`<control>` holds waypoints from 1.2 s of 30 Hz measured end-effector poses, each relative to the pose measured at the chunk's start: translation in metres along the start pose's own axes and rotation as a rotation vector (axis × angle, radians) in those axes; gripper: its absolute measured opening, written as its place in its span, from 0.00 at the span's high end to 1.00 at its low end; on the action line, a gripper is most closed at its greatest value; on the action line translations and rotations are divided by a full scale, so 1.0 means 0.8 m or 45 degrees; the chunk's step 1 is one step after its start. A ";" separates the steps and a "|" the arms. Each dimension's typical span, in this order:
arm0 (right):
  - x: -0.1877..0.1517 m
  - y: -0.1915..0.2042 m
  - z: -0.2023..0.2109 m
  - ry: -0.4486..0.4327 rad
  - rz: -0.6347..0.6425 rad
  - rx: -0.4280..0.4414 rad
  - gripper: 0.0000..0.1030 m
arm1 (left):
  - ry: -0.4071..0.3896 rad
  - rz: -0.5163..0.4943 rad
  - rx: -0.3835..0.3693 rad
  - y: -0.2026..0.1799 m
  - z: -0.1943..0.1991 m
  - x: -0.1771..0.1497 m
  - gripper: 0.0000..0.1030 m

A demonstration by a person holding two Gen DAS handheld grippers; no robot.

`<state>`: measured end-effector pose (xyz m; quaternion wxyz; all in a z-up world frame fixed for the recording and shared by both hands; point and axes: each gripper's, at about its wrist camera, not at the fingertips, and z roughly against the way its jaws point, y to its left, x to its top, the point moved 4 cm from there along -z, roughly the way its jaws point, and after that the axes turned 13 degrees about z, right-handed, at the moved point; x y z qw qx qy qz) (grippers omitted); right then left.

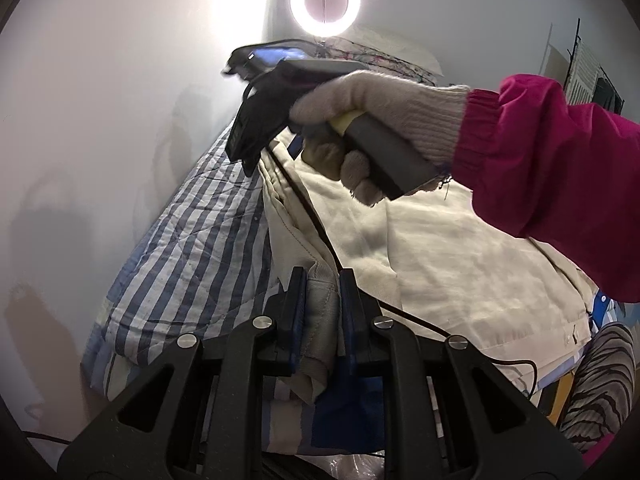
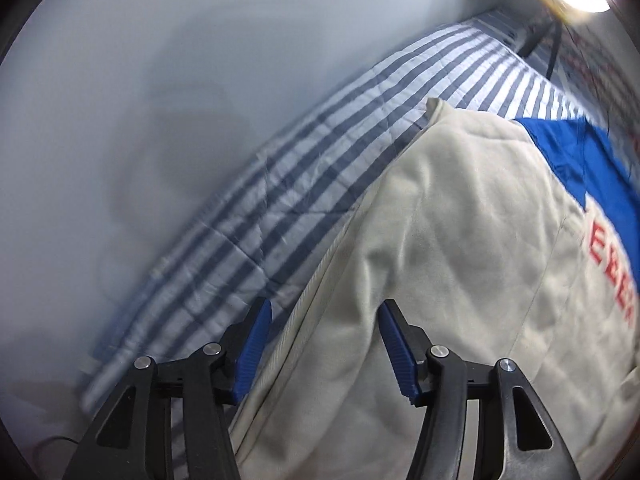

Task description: Fold large clothes

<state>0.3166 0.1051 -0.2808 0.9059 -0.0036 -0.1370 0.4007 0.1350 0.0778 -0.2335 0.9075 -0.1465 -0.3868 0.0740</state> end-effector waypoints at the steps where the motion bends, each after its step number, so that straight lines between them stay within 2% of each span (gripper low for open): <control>1: -0.001 0.002 -0.003 0.008 0.012 -0.027 0.54 | 0.000 -0.004 0.001 -0.001 0.000 0.000 0.86; 2: -0.007 -0.001 -0.004 0.010 0.016 -0.047 0.64 | 0.000 -0.006 0.001 -0.002 0.000 0.000 0.86; 3: -0.010 -0.003 -0.004 0.005 0.009 -0.054 0.68 | 0.000 -0.009 0.001 -0.003 0.000 0.001 0.86; 5: -0.022 -0.010 0.009 -0.017 -0.022 -0.042 0.83 | 0.000 -0.020 0.001 -0.008 0.001 0.001 0.86; 8: -0.038 -0.039 0.022 -0.094 -0.105 0.048 0.93 | -0.002 -0.052 -0.008 -0.019 0.004 0.002 0.86; 15: -0.091 -0.104 0.058 -0.356 -0.358 0.287 0.97 | -0.001 -0.177 -0.042 -0.067 0.010 -0.007 0.86; 20: -0.157 -0.159 0.085 -0.545 -0.565 0.445 0.97 | 0.013 -0.265 -0.075 -0.105 0.013 -0.016 0.86; 23: -0.196 -0.186 0.089 -0.621 -0.678 0.495 0.97 | 0.036 -0.325 -0.098 -0.131 0.010 -0.025 0.86; 29: -0.271 -0.227 0.077 -0.670 -0.861 0.542 0.97 | 0.106 -0.416 -0.132 -0.172 -0.006 -0.053 0.86; 36: -0.308 -0.261 0.033 -0.563 -0.960 0.504 0.97 | 0.185 -0.449 -0.144 -0.199 -0.040 -0.078 0.86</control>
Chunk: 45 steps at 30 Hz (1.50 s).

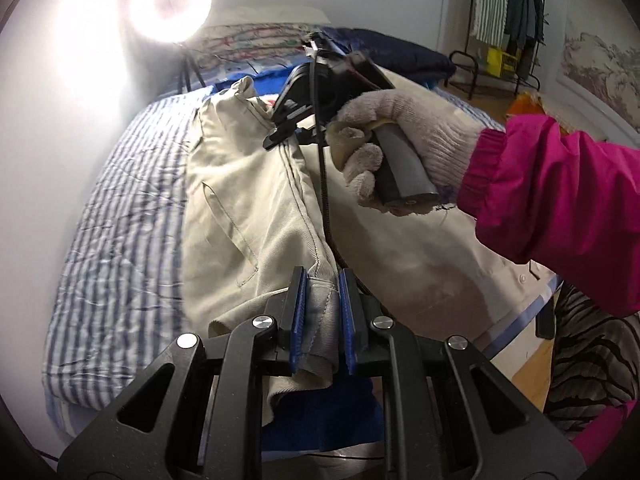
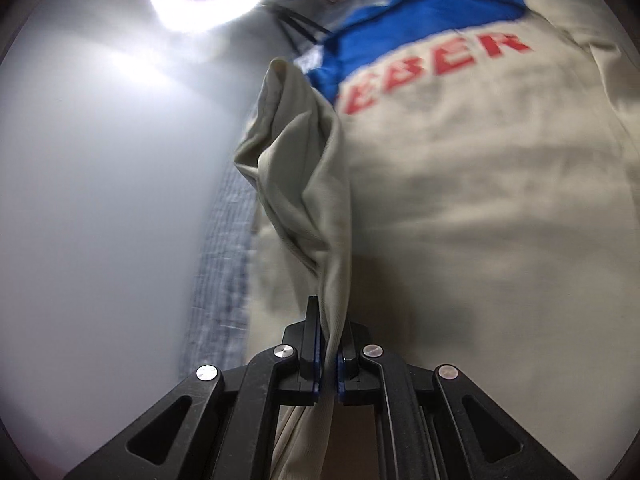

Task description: Fold large clothes

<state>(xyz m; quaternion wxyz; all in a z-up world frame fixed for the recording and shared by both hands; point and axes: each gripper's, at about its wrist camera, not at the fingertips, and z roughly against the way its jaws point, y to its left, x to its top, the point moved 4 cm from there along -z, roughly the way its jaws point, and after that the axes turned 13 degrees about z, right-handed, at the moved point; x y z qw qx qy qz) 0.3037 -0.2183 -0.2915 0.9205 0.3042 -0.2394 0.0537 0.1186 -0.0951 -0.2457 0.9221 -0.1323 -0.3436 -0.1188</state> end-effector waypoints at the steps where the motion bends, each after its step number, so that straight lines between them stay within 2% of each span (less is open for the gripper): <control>1: -0.001 -0.006 -0.006 0.012 -0.007 -0.013 0.97 | 0.018 0.000 -0.008 -0.003 -0.005 -0.003 0.86; 6: -0.014 -0.018 -0.013 0.026 -0.049 -0.009 0.99 | 0.107 0.022 -0.071 -0.009 -0.016 -0.015 0.85; 7: -0.012 -0.016 -0.010 0.033 -0.034 -0.005 0.96 | 0.117 0.018 -0.085 -0.010 -0.011 -0.018 0.85; 9: -0.010 -0.012 -0.001 0.048 0.004 -0.019 0.84 | 0.109 0.019 -0.126 -0.007 0.009 -0.023 0.85; 10: -0.007 -0.009 0.009 0.048 0.037 -0.028 0.72 | 0.105 0.034 -0.141 -0.003 0.022 -0.025 0.85; 14: 0.006 -0.002 0.061 -0.006 0.162 -0.061 0.66 | 0.055 0.144 -0.197 0.025 0.078 -0.027 0.84; 18: 0.037 0.006 0.095 -0.100 0.242 -0.072 0.66 | -0.039 0.259 -0.112 0.076 0.092 -0.015 0.84; 20: 0.055 0.014 0.098 -0.128 0.271 -0.078 0.66 | -0.036 0.311 -0.067 0.096 0.072 -0.006 0.84; 22: 0.074 0.026 0.092 -0.144 0.312 -0.094 0.66 | -0.039 0.331 -0.073 0.102 0.055 0.001 0.84; 26: 0.100 0.048 0.060 -0.145 0.388 -0.092 0.66 | 0.017 0.210 -0.113 0.080 0.011 0.002 0.84; 28: 0.114 0.055 0.036 -0.128 0.419 -0.101 0.66 | 0.090 0.141 -0.127 0.066 -0.010 -0.013 0.84; 31: 0.127 0.045 -0.002 -0.094 0.429 -0.146 0.66 | 0.183 0.106 -0.141 0.057 -0.029 -0.044 0.84; 34: 0.131 0.021 -0.033 -0.036 0.440 -0.296 0.67 | 0.193 0.113 -0.172 0.048 -0.027 -0.075 0.84; 36: 0.129 -0.012 -0.062 0.057 0.454 -0.492 0.68 | 0.160 0.066 -0.143 0.041 -0.023 -0.085 0.84; 37: 0.125 -0.026 -0.073 0.098 0.443 -0.503 0.65 | 0.156 0.066 -0.146 0.041 -0.023 -0.087 0.84; 38: 0.125 -0.028 -0.071 0.052 0.456 -0.482 0.65 | 0.154 0.091 -0.158 0.043 -0.022 -0.087 0.84; 40: 0.126 -0.026 -0.070 0.059 0.446 -0.494 0.65 | 0.168 0.128 -0.184 0.045 -0.020 -0.087 0.84; 42: 0.127 -0.021 -0.063 0.062 0.445 -0.504 0.65 | 0.190 0.100 -0.191 0.040 -0.014 -0.087 0.84; 45: 0.124 -0.008 -0.026 -0.004 0.441 -0.463 0.64 | 0.148 0.085 -0.179 0.035 0.014 -0.084 0.84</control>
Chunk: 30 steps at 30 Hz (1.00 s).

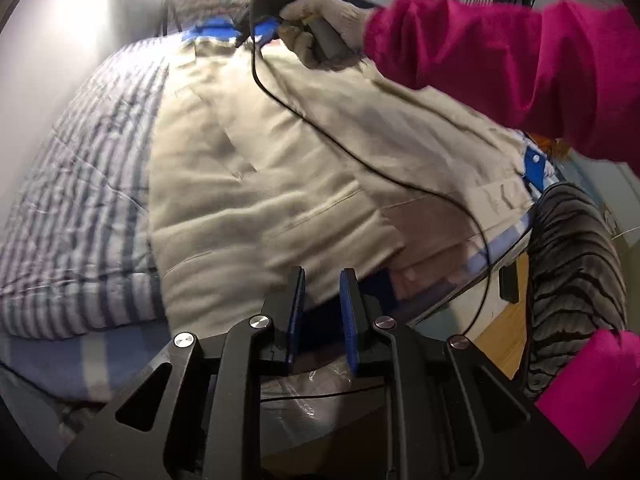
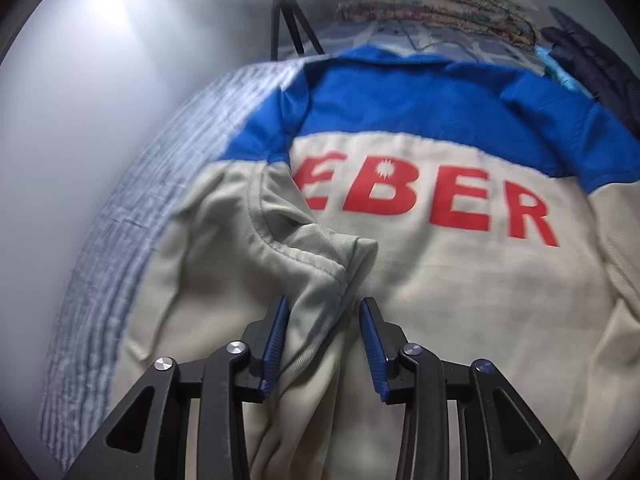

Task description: Fold large clothes

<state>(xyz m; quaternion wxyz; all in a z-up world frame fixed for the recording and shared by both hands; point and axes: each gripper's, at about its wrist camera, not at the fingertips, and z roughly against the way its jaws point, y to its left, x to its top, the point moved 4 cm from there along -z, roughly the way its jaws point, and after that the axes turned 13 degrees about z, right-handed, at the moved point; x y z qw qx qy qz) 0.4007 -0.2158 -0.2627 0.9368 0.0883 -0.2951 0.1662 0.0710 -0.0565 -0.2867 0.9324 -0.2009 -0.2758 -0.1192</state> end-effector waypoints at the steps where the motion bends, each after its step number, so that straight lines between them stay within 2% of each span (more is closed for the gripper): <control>1: -0.002 -0.001 0.020 -0.034 -0.006 0.016 0.65 | -0.017 0.022 0.000 0.001 0.010 0.001 0.84; 6: -0.017 -0.003 0.119 -0.179 -0.001 0.050 0.62 | -0.143 0.102 0.034 0.009 0.069 0.020 0.84; 10: -0.038 -0.011 0.202 -0.277 0.006 -0.075 0.50 | -0.244 0.127 0.078 0.009 0.107 0.042 0.84; 12: -0.058 -0.021 0.243 -0.317 -0.006 -0.107 0.48 | -0.290 0.145 0.090 0.007 0.121 0.053 0.84; 16: -0.093 -0.042 0.304 -0.345 -0.054 -0.089 0.44 | -0.320 0.159 0.059 -0.009 0.135 0.067 0.84; 18: -0.116 -0.056 0.338 -0.367 -0.066 -0.107 0.38 | -0.339 0.145 0.048 -0.020 0.141 0.075 0.78; 20: -0.138 -0.069 0.364 -0.367 -0.069 -0.129 0.33 | -0.362 0.145 0.018 -0.032 0.145 0.082 0.62; 27: -0.232 -0.145 0.444 -0.343 -0.209 -0.206 0.33 | -0.384 0.111 -0.091 -0.082 0.141 0.111 0.61; 30: -0.275 -0.180 0.458 -0.313 -0.290 -0.231 0.35 | -0.366 0.090 -0.121 -0.102 0.128 0.117 0.61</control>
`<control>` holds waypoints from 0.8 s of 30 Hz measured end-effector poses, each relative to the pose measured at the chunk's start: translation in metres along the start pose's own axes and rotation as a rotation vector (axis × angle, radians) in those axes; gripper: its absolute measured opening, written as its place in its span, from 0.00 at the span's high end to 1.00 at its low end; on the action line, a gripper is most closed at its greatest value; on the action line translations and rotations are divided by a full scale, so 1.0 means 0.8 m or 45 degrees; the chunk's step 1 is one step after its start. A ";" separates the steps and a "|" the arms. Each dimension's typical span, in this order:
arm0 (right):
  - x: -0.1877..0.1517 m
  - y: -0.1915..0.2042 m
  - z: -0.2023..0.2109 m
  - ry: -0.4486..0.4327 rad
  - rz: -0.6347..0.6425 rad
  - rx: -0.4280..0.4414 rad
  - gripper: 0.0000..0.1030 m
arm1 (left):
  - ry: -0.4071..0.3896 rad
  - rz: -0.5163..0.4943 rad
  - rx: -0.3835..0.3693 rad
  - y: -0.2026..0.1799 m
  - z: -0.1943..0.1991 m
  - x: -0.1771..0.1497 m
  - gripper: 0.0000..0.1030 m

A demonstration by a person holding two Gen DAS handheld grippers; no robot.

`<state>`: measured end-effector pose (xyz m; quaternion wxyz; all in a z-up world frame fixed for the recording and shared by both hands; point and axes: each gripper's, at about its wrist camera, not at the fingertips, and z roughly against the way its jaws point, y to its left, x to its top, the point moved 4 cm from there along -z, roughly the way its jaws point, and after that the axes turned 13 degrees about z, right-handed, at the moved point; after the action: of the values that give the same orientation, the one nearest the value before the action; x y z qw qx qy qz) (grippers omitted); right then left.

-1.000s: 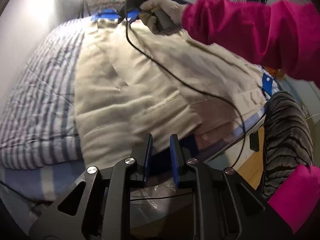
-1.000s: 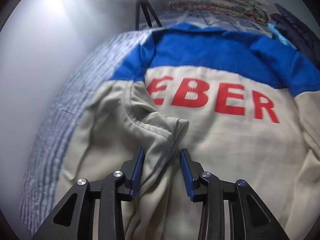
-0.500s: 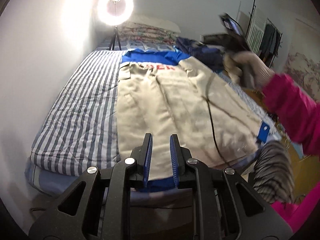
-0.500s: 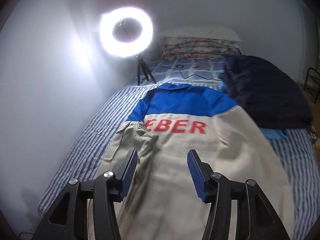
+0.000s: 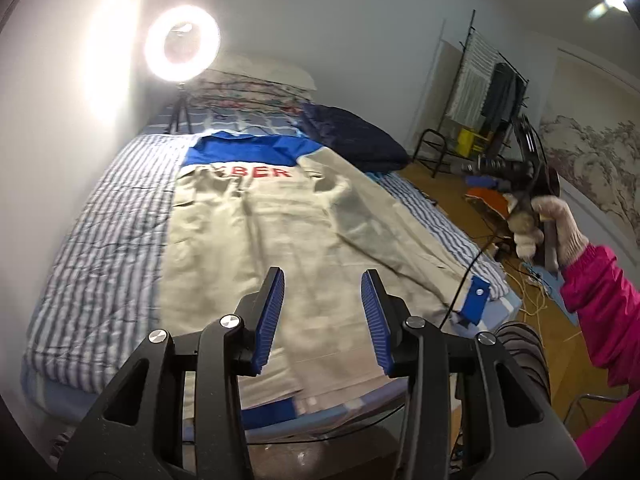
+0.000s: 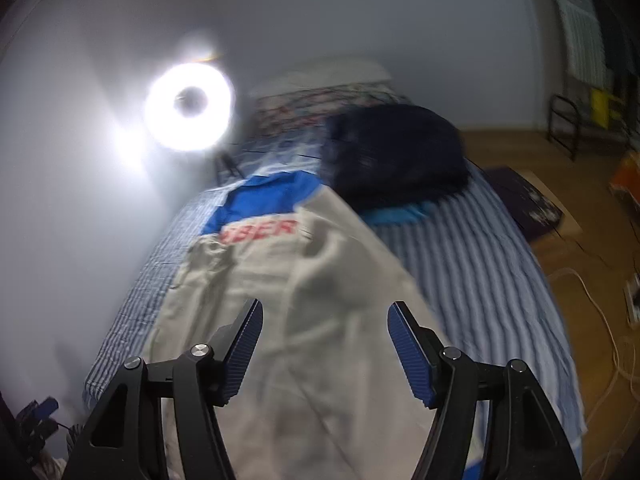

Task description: Fold large clothes

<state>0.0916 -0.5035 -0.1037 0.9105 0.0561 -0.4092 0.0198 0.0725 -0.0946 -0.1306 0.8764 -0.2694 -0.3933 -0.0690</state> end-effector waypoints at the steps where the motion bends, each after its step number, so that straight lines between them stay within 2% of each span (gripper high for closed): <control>1: -0.010 -0.012 0.002 0.014 -0.022 -0.010 0.37 | 0.013 -0.006 -0.011 -0.007 -0.007 -0.002 0.61; 5: -0.065 -0.077 0.004 0.105 -0.148 -0.054 0.39 | 0.082 -0.017 -0.050 -0.033 -0.037 -0.012 0.61; 8: -0.107 -0.111 0.004 0.188 -0.212 -0.094 0.39 | 0.128 -0.037 -0.069 -0.051 -0.063 -0.018 0.61; 13: -0.181 -0.152 -0.008 0.308 -0.360 -0.085 0.39 | 0.238 -0.052 -0.098 -0.072 -0.114 -0.029 0.61; 19: -0.232 -0.161 -0.023 0.372 -0.509 -0.030 0.38 | 0.345 -0.124 -0.094 -0.087 -0.150 -0.048 0.61; 24: -0.241 -0.142 -0.035 0.401 -0.476 -0.005 0.36 | 0.364 -0.127 -0.081 -0.079 -0.150 -0.054 0.61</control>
<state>-0.0066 -0.6115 -0.2763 0.9510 0.1253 -0.2447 -0.1413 0.1006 -0.2147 -0.2009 0.9098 -0.2648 -0.2750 -0.1626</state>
